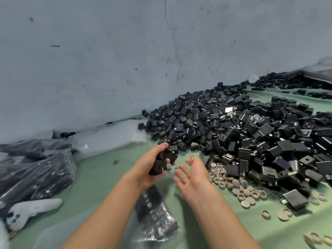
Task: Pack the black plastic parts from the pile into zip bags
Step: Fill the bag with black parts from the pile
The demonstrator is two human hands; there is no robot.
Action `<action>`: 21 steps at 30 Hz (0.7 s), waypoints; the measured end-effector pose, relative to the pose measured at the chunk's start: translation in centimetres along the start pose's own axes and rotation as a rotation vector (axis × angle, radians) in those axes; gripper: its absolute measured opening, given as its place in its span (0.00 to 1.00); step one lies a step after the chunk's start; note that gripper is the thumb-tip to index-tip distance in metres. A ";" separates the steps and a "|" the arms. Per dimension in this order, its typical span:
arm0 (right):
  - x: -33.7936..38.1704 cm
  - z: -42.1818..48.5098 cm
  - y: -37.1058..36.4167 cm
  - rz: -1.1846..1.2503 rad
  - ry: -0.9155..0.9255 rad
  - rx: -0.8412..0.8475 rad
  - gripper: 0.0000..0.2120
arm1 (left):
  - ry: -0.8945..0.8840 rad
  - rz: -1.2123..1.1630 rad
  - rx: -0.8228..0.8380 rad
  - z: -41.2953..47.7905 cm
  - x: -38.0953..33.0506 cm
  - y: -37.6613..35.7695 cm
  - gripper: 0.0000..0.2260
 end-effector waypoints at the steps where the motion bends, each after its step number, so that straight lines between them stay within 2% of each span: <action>1: -0.3 0.0 -0.1 -0.006 -0.010 0.006 0.18 | 0.032 -0.106 0.036 -0.4 0.0 0.1 0.06; 4: -1.0 -0.2 -0.8 -0.004 -0.038 0.048 0.14 | 0.053 -0.272 0.171 -1.5 -0.2 -0.2 0.04; 8: -1.5 0.1 -1.6 0.061 -0.048 0.106 0.06 | 0.068 -0.323 0.282 -3.2 0.1 -0.8 0.06; 13: -2.5 -0.4 -2.9 0.100 -0.093 0.235 0.14 | 0.068 -0.427 0.390 -4.6 0.0 -1.2 0.07; 18: -3.6 -1.0 -4.6 0.125 -0.062 0.321 0.19 | 0.039 -0.519 0.355 -5.3 -0.3 -0.6 0.08; 21: -3.8 -0.7 -4.6 0.150 -0.032 0.299 0.17 | 0.006 -0.456 0.239 -5.2 -0.2 -0.2 0.08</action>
Point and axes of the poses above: each hand's wrist, its own z-axis towards the middle knuckle, its own y-axis out of the back of the hand, x = y × z, the point moved 7 cm from there along z, towards the middle knuckle, and after that the axes turned 2 degrees about -z, right-handed, at the moved point
